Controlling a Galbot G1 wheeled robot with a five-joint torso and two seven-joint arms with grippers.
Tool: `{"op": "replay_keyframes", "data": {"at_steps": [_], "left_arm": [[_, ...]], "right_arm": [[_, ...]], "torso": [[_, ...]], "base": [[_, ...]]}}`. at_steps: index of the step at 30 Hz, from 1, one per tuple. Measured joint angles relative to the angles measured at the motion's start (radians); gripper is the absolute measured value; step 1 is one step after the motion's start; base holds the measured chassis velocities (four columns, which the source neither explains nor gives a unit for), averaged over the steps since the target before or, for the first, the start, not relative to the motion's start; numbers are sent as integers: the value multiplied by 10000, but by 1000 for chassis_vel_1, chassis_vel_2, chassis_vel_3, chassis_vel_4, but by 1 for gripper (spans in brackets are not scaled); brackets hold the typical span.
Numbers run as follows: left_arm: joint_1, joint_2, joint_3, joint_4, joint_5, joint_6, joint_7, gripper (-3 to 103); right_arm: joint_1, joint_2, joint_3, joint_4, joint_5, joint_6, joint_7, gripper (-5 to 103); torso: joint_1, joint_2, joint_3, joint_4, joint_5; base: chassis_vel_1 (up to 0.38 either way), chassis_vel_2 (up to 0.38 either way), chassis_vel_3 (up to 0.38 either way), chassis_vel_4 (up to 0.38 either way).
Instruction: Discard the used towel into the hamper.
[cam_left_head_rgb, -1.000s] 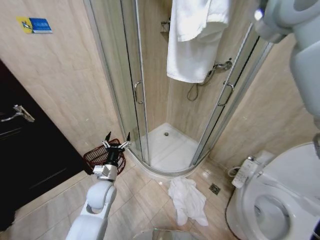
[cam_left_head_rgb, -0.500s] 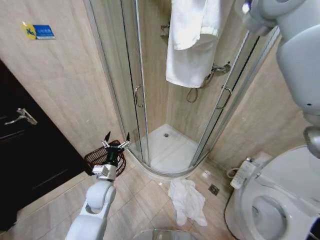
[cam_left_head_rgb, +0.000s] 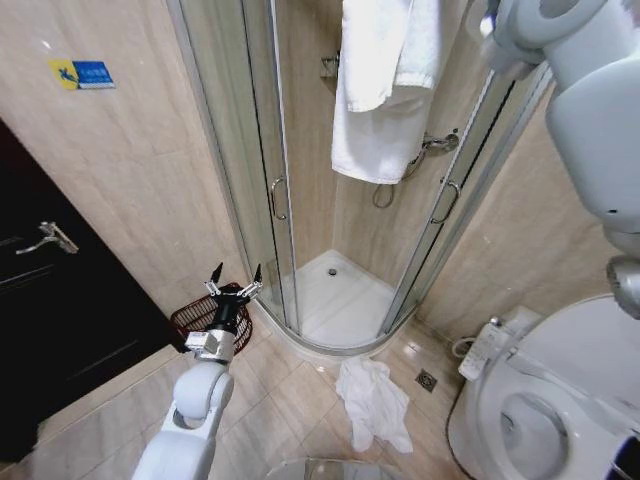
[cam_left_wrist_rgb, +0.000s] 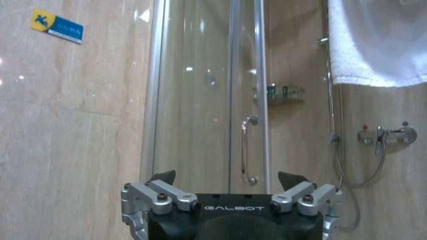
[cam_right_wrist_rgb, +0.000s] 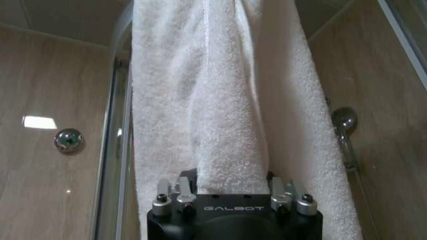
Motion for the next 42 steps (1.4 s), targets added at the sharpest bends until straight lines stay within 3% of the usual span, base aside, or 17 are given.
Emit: {"op": "replay_keyframes", "data": {"at_steps": [2, 6, 8, 11, 15, 23, 26, 30, 37, 38, 42], "left_arm": [[3, 8, -2, -9, 0, -1, 0, 100], [49, 25, -11, -71, 1, -3, -1, 100], [64, 20, -13, -87, 1, -3, -1, 100], [136, 12, -20, -137, -33, 2, -2, 100], [161, -21, 6, -162, -103, 25, -2, 100], [154, -44, 85, -147, -84, 22, 16, 100], [199, -38, 75, -112, -67, -17, 25, 100], [211, -29, 49, -143, -72, -21, 26, 100], [112, -84, 156, -126, -90, -21, 58, 100], [112, -84, 156, -126, -90, -21, 58, 100], [126, -181, 210, -18, -68, -56, 112, 100]], "right_arm": [[0, -2, 2, 0, 6, 6, 0, 56], [38, 1, 5, 1, 73, 19, 9, 35], [45, 3, 5, 2, 95, 23, 36, 35], [50, -82, 5, 89, 259, 80, 80, 19], [17, -343, 1, 414, 459, 102, 57, 8], [-596, -1150, 43, 1492, 873, 175, 60, 8], [-1751, -1942, 428, 2485, 1038, 254, -80, 8], [-2573, -2350, 868, 2946, 1132, 284, -172, 8], [-7171, -3913, 3459, 4806, 675, 453, -475, 8], [-7171, -3913, 3459, 4806, 675, 453, -475, 8], [-9773, -4198, 4650, 5675, 66, 678, -442, 8]], "torso": [[0, 1, 1, 0, 0], [-4, -8, -3, 0, 0], [-7, -14, -6, 0, -1], [-15, -35, -16, 1, -1], [-26, -55, -28, 0, -1], [-38, -80, -44, 1, -3], [-46, -94, -52, -1, 0], [-48, -99, -55, 1, 0], [-54, -115, -61, -3, 4], [-54, -115, -61, -3, 4], [-58, -122, -66, -3, -1]], "base": [[0, 0, 0, 0], [0, 0, 0, 0], [0, 0, 0, 0], [0, 0, 0, 0], [0, 0, 0, 0], [0, 0, 0, 0], [0, 0, 0, 0], [0, 0, 0, 0], [0, 0, 0, 0], [0, 0, 0, 0], [0, 0, 0, 0]]}}
